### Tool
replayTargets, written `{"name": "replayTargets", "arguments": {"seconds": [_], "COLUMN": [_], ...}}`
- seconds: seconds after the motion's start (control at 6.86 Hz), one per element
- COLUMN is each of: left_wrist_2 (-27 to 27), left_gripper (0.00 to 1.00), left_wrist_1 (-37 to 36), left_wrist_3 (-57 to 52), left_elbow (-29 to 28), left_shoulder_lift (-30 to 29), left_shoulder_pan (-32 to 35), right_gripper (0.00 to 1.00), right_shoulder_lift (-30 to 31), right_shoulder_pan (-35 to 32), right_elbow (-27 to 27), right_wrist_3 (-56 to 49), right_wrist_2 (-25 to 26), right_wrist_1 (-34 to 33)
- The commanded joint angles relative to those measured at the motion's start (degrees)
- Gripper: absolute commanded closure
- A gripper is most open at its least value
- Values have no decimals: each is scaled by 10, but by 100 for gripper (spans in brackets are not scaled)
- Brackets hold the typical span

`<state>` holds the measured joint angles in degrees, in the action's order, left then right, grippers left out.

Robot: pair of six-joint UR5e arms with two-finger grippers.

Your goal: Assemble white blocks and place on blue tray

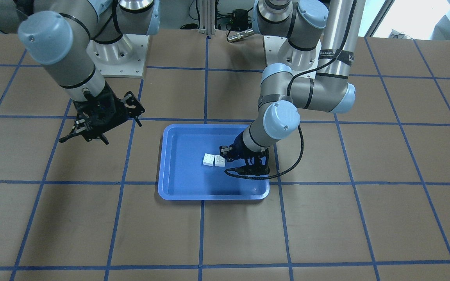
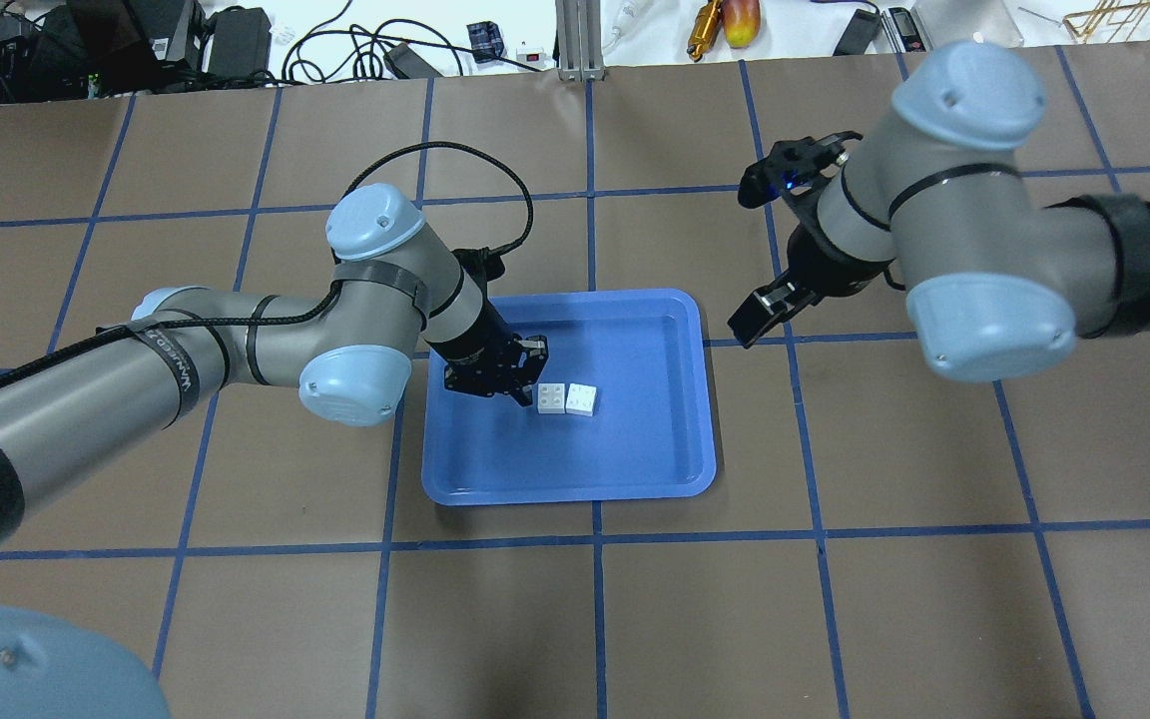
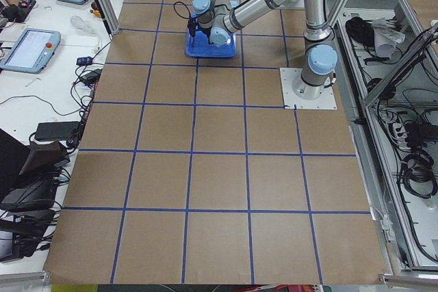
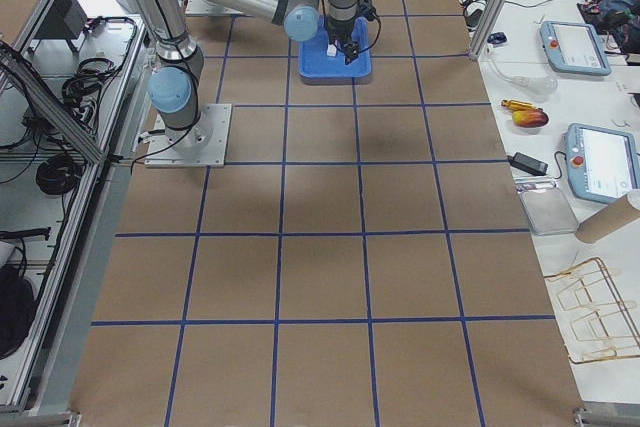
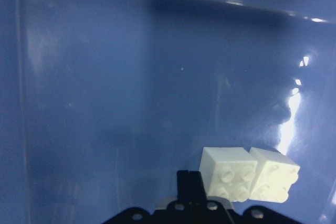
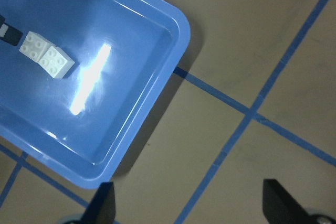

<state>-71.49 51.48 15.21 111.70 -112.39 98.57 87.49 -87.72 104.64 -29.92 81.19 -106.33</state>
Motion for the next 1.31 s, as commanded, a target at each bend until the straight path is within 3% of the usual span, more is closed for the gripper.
{"name": "replayTargets", "arguments": {"seconds": [0.0,0.29,1.17], "left_wrist_2": [0,-1,-1], "left_gripper": [100,100,100], "left_wrist_1": [-1,-1,-1], "left_wrist_3": [2,3,11], "left_elbow": [0,0,-1], "left_shoulder_lift": [-1,-1,0], "left_shoulder_pan": [4,9,19], "right_gripper": [0,0,0], "right_shoulder_lift": [2,4,27], "right_shoulder_pan": [50,51,49], "right_elbow": [-104,-137,-188], "right_wrist_3": [99,219,339], "right_wrist_2": [15,26,39], "right_wrist_1": [164,207,275]}}
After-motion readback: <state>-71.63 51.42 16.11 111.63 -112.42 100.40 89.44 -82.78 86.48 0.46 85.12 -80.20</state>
